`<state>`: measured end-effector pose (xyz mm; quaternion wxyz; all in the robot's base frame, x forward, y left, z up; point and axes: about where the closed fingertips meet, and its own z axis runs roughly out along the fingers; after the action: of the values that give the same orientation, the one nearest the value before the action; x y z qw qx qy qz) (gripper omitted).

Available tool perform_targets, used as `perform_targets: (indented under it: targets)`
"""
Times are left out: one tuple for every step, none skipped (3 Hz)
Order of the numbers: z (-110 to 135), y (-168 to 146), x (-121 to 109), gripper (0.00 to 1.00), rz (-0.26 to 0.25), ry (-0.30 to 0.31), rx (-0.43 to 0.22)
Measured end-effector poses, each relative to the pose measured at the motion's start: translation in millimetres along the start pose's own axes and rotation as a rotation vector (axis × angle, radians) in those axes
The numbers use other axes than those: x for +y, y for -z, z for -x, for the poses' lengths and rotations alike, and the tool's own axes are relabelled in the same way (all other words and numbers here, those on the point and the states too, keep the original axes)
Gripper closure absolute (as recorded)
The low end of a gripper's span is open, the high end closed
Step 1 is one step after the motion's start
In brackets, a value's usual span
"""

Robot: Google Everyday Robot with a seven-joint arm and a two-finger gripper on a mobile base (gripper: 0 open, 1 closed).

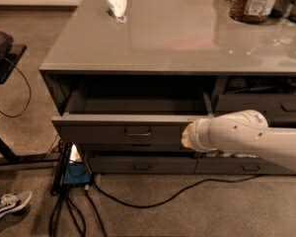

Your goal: Close top drawer

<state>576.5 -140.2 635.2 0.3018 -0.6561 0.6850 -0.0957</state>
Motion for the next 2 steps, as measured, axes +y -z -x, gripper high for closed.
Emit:
perform_targets:
  targets:
    - [1.0,-13.8,-49.0,1.00,-0.081,-0.053,-0.016]
    - [-1.1,-17.6,-52.6,1.00,-0.082,-0.059,-0.011]
